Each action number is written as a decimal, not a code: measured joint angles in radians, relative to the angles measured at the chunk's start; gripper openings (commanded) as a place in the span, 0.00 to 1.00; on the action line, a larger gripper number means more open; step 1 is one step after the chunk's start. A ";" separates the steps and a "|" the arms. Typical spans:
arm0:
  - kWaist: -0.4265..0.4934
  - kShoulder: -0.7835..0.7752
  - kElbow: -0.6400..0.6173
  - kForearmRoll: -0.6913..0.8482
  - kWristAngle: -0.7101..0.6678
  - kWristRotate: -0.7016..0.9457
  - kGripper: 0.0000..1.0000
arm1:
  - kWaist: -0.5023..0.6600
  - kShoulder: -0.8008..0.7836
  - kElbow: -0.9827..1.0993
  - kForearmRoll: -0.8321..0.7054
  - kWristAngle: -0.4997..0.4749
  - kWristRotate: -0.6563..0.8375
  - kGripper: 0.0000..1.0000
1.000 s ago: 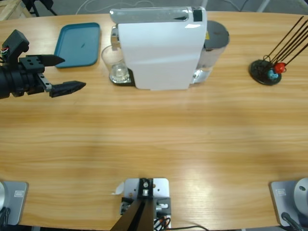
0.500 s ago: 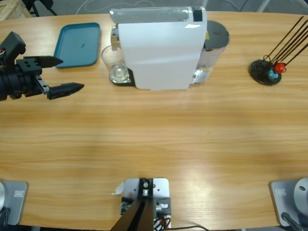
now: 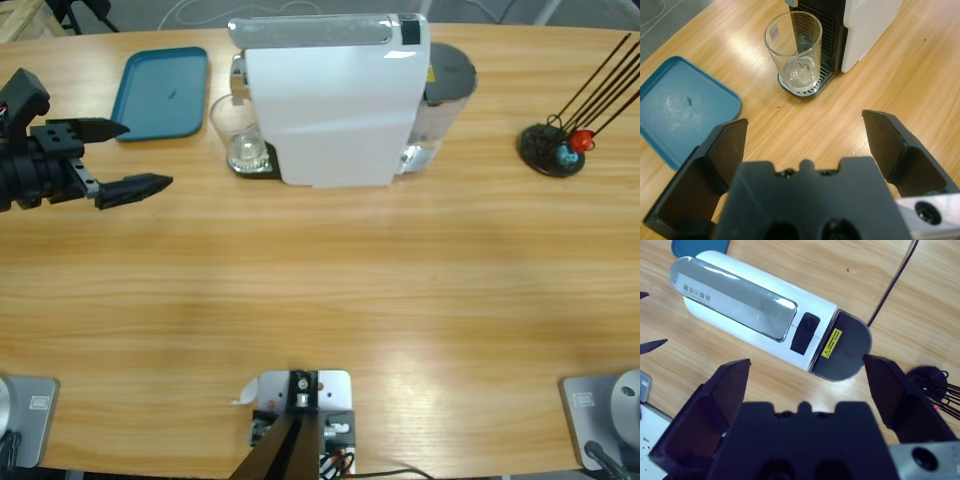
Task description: Pour coffee
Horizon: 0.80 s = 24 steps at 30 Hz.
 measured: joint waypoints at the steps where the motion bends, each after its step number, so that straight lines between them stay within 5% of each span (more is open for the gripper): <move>1: 0.000 -0.002 0.000 0.000 0.000 0.000 1.00 | 0.000 0.000 -0.002 0.000 0.001 -0.001 1.00; 12: 0.000 -0.006 0.000 0.000 0.000 0.000 1.00 | 0.009 -0.038 0.056 0.009 0.011 -0.062 1.00; 18: -0.002 -0.023 0.001 0.000 -0.017 -0.024 1.00 | 0.037 -0.289 0.493 -0.166 0.031 -0.115 1.00; 24: -0.006 -0.084 0.011 0.005 -0.019 -0.031 1.00 | 0.040 -0.600 1.025 -0.521 0.037 -0.176 1.00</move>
